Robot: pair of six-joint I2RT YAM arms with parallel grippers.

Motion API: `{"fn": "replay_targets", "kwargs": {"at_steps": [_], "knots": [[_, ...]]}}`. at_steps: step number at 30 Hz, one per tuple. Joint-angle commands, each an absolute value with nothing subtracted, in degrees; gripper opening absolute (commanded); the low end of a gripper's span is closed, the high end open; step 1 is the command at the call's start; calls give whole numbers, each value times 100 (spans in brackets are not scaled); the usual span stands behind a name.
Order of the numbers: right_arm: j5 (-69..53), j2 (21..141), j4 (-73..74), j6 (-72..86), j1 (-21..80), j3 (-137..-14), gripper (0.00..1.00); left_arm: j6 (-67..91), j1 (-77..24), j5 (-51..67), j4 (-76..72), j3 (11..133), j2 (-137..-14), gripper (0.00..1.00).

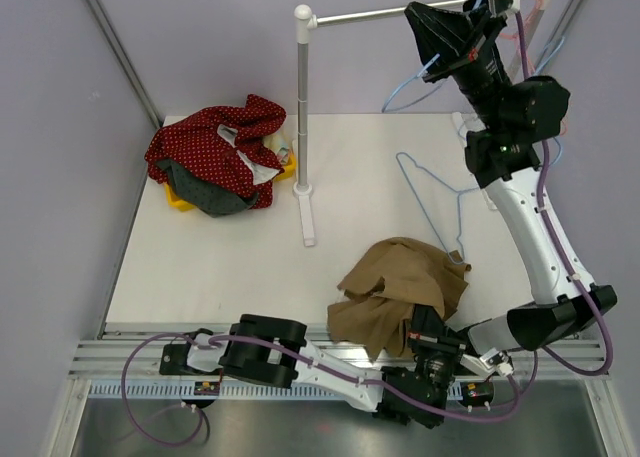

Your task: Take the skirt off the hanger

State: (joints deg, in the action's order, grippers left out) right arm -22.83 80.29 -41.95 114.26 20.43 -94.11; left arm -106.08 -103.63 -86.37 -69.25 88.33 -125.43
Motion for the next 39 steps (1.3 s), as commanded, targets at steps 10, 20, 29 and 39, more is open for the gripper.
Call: {"fn": "replay_targets", "kwargs": {"at_steps": [10,20,29,39], "knots": [[-5432,8947,1133,8342,1802,-12858,0,-13218,-9880,-9844,-9589,7279,-13595,0],[-5712,8780,2372,7445,1810,-13122,0,-13377,-8825,-9826,-9571,7390,-12527,0],[-5872,8877,3256,6497,1811,-13209,0,-12694,-8149,-9738,-8594,7412,-11049,0],[-2597,7668,3888,4254,2363,-11044,0,-10976,-6970,-9334,-6573,6846,-9535,0]]}}
